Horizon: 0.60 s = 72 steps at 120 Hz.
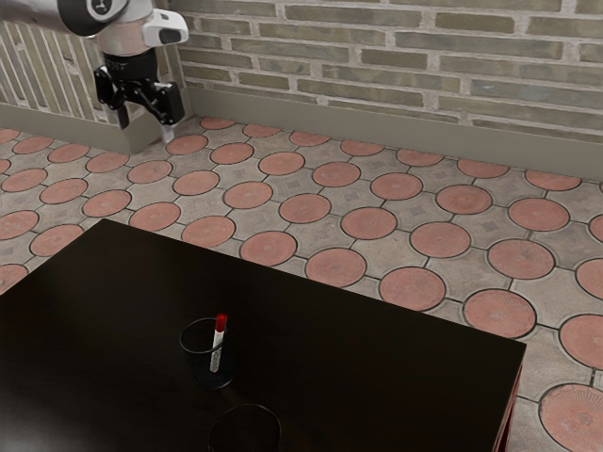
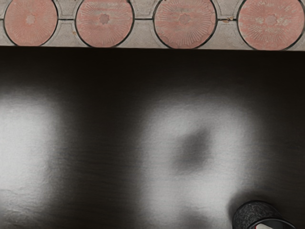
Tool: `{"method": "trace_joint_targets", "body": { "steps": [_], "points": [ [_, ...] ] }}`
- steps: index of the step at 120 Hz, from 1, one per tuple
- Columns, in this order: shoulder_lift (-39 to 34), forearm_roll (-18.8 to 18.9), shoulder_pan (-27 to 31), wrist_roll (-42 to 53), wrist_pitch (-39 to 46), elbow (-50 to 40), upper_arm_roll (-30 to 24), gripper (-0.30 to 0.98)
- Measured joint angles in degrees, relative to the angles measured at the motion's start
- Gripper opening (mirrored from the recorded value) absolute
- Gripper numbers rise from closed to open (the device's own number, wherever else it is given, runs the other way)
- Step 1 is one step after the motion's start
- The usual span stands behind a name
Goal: Take the marker out of the pen holder and place it to the left of the pen holder.
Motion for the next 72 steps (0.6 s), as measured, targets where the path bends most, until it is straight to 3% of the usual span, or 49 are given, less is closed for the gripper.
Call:
{"method": "trace_joint_targets", "body": {
  "steps": [16, 36, 63, 72],
  "points": [
    [0.0, 0.0, 0.2, 0.1, 0.0, 0.0, 0.0, 0.69],
    [-1.3, -2.8, 2.0, -0.7, -0.2, -0.3, -0.1, 0.69],
    [-1.9, -2.7, -22.7, -4.0, 3.8, -19.5, 0.1, 0.69],
    [-1.0, -3.3, -27.4, -4.8, 6.4, -22.1, 0.1, 0.68]
  ]
}}
